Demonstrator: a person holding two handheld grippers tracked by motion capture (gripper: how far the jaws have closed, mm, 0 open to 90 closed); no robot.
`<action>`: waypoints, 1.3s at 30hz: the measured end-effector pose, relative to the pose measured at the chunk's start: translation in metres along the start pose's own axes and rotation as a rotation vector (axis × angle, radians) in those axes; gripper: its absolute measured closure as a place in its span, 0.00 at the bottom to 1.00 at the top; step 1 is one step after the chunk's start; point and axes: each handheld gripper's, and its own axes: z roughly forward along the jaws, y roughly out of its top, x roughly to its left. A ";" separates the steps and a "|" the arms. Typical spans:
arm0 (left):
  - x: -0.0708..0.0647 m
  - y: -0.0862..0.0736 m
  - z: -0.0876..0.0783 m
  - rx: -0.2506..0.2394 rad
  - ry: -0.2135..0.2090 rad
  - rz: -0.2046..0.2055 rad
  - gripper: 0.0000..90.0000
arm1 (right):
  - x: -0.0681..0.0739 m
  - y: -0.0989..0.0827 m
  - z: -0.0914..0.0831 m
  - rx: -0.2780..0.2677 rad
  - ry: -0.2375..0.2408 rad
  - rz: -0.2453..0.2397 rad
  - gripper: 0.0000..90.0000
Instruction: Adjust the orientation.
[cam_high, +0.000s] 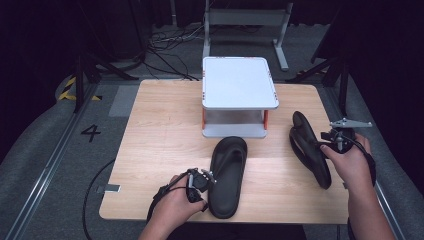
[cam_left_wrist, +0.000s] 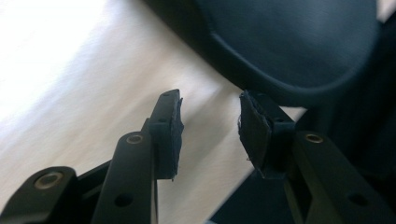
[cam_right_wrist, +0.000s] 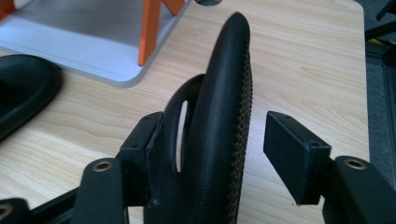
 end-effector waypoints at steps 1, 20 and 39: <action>-0.001 0.001 0.001 -0.001 -0.002 0.009 0.65 | 0.000 0.000 0.002 0.009 -0.005 0.006 0.47; 0.012 -0.006 -0.022 -0.124 0.000 -0.041 0.51 | 0.009 0.001 -0.003 0.058 0.017 0.056 0.71; 0.041 0.008 -0.020 -0.169 0.101 -0.075 0.48 | 0.086 -0.010 -0.024 0.106 0.280 0.014 0.71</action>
